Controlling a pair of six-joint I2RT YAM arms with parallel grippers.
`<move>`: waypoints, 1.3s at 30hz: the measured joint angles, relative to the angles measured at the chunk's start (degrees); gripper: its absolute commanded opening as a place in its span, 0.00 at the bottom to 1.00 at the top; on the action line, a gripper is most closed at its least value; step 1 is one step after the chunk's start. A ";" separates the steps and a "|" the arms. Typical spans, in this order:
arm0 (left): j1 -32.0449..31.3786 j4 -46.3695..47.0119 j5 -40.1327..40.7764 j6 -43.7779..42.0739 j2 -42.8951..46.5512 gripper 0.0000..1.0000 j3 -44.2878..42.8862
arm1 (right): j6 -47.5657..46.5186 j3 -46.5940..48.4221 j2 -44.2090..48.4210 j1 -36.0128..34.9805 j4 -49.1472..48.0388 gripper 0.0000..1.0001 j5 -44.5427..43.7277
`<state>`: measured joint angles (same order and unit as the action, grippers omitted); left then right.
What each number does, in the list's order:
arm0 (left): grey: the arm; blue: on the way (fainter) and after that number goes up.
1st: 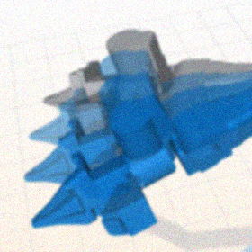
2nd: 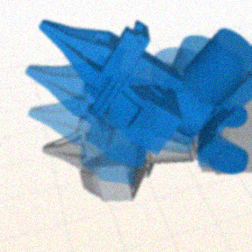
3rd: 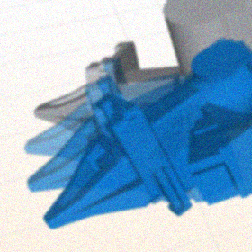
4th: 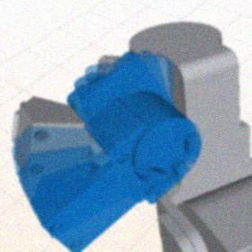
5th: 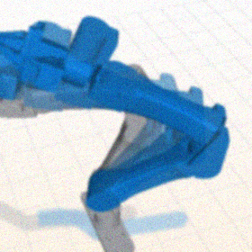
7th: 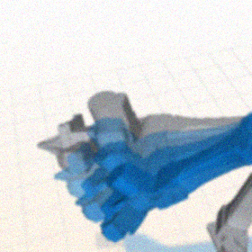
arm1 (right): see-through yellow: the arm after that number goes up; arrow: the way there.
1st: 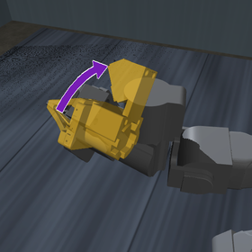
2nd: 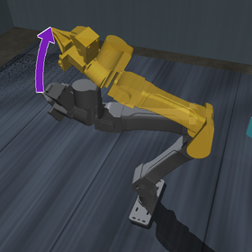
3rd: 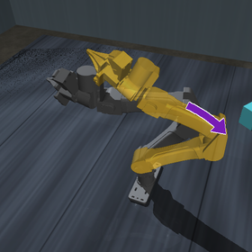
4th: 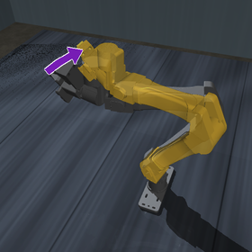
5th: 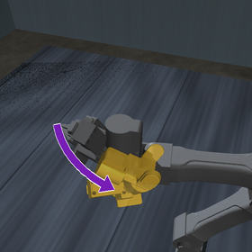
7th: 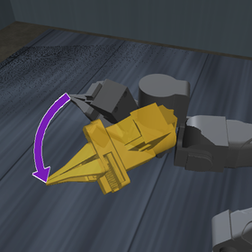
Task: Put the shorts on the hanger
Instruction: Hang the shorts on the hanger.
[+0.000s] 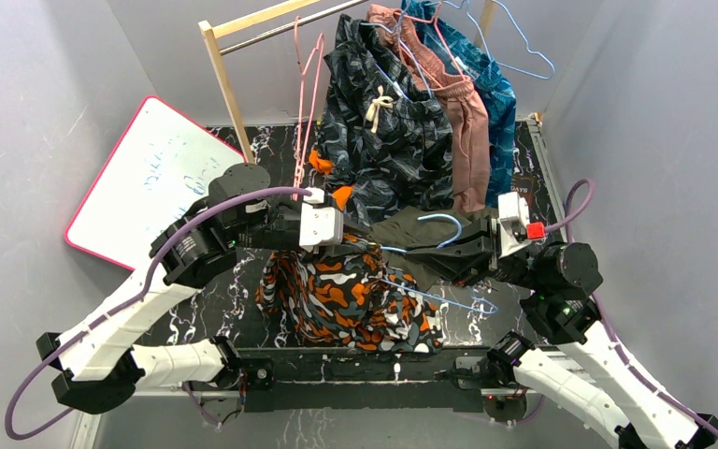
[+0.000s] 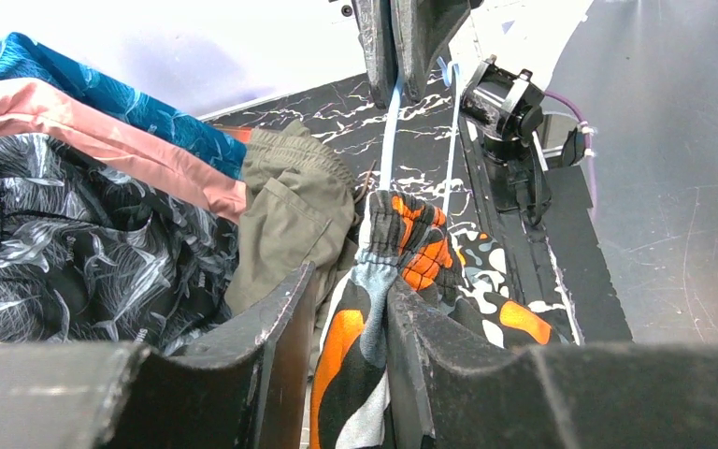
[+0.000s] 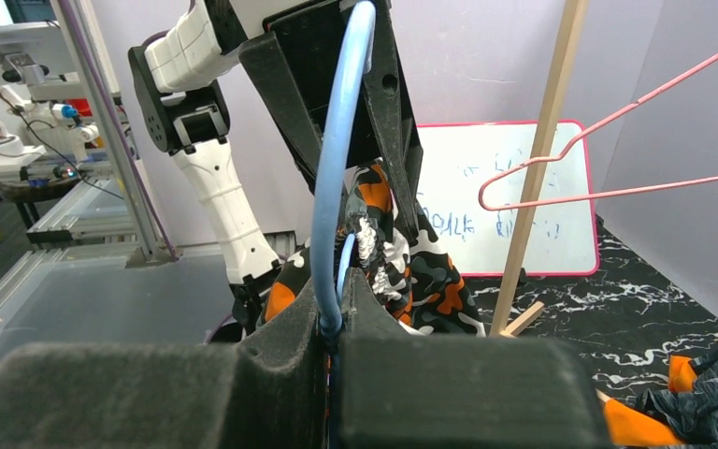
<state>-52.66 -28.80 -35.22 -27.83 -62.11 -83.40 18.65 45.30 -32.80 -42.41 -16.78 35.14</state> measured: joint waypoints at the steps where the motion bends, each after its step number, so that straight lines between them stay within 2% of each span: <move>1: 0.00 0.07 -0.02 0.02 -0.04 0.31 0.00 | 0.22 0.00 -0.07 0.00 -0.22 0.00 0.02; 3: 0.00 0.04 -0.02 0.02 -0.09 0.33 0.00 | 0.61 0.00 -0.28 0.00 -0.59 0.00 0.09; 4: 0.00 0.04 -0.04 0.00 -0.11 0.30 0.00 | 0.74 -0.02 -0.37 0.00 -0.74 0.00 0.11; 5: 0.00 0.04 -0.11 0.00 -0.20 0.23 0.00 | 0.83 0.00 -0.48 0.00 -0.98 0.00 0.20; 7: 0.00 -0.07 -0.39 0.11 -0.50 0.00 0.00 | 0.96 0.00 -0.66 0.00 -1.40 0.00 0.17; 12: 0.02 -1.33 -1.70 -0.02 -1.36 0.00 -0.02 | 1.14 -0.02 -1.05 0.20 -1.75 0.00 -0.15; 13: 0.02 -1.31 -1.68 -0.04 -1.33 0.00 -0.04 | 1.16 -0.02 -1.07 0.20 -1.70 0.04 -0.20; 18: -0.13 0.17 0.39 0.02 -0.26 0.00 0.68 | 0.90 0.00 0.00 0.22 -0.24 0.44 -1.38; 21: -0.17 3.02 3.28 0.17 2.78 0.00 3.37 | 0.52 -0.04 1.79 0.00 1.36 0.56 -2.67; 28: -0.17 5.09 9.49 0.20 9.18 0.00 5.18 | -1.07 -0.04 8.11 -0.04 6.49 0.64 -8.33; 33: -0.15 6.14 16.15 0.17 15.04 0.00 8.52 | -1.77 -0.20 15.02 -0.07 12.59 0.76 -17.14; 39: -0.04 8.92 23.69 -0.02 21.20 0.00 10.78 | -0.98 -1.77 26.01 -0.07 18.49 0.73 -27.63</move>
<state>-52.71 -19.88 -11.53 -27.86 -40.91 -72.62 17.67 43.53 -6.79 -42.48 1.72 7.51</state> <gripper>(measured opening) 0.029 0.756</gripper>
